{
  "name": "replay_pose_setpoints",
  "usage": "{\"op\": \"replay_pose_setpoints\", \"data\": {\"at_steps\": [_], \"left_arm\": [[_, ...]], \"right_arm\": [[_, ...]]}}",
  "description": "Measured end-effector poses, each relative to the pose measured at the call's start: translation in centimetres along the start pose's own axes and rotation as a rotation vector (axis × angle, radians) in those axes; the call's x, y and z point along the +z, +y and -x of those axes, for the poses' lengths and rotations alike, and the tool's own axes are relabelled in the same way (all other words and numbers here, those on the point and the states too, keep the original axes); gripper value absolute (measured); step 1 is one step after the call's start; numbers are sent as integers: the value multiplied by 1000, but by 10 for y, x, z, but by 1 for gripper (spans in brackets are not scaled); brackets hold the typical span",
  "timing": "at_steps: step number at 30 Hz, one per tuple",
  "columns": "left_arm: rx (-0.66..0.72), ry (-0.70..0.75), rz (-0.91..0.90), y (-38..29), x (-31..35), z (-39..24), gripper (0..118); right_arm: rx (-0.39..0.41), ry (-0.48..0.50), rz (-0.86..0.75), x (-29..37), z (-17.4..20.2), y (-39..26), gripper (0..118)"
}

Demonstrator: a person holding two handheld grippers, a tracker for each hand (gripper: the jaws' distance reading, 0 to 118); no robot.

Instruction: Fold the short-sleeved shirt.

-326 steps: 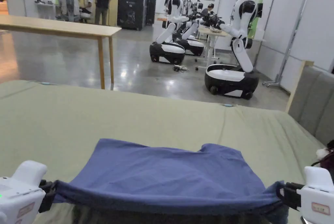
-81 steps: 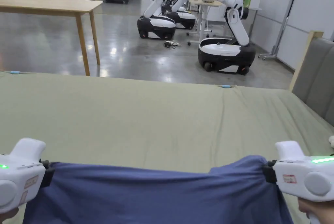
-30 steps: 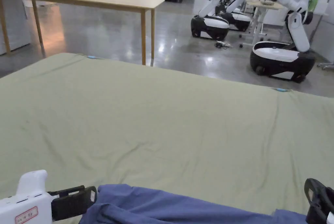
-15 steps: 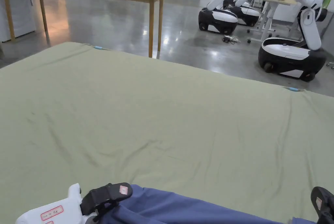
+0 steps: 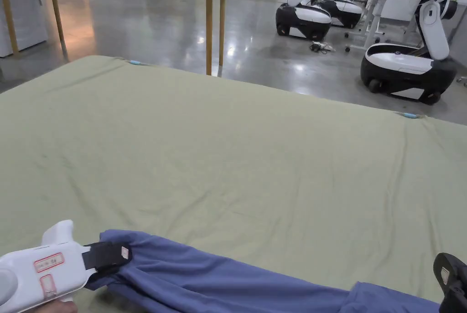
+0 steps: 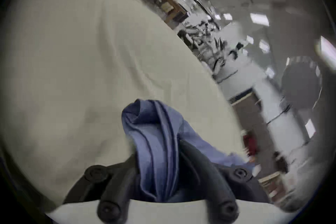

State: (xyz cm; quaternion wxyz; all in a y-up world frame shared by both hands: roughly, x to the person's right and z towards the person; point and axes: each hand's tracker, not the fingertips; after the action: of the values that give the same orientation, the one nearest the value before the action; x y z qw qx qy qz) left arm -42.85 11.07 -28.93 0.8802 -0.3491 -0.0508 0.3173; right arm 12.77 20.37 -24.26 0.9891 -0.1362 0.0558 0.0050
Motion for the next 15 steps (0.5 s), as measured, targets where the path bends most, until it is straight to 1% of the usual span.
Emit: {"op": "replay_pose_setpoints", "data": {"at_steps": [3, 4, 6, 9, 10, 11, 13, 15], "left_arm": [[-353, 118, -37, -12, 9, -81, 2], [-451, 149, -43, -22, 7, -110, 2], [-612, 158, -51, -46, 1, -166, 2], [-764, 111, -37, -92, -26, -228, 2], [-847, 110, -20, -109, -41, -245, 2], [-911, 123, 18, -128, -57, -260, 2], [-998, 142, 67, -163, -88, -277, 2], [-1040, 214, 124, -187, -117, -282, 2]], "right_arm": [[-17, 3, -6, 4, -2, -2, 3], [-25, 5, -8, 6, -4, -4, 3], [-30, 2, -11, 9, -7, -6, 3], [-22, -9, -18, 16, -12, -10, 3], [-18, -14, -21, 18, -15, -11, 3], [-13, -21, -22, 20, -19, -12, 3], [-13, -32, -22, 24, -27, -16, 3], [-19, -41, -17, 26, -35, -18, 3]]}}
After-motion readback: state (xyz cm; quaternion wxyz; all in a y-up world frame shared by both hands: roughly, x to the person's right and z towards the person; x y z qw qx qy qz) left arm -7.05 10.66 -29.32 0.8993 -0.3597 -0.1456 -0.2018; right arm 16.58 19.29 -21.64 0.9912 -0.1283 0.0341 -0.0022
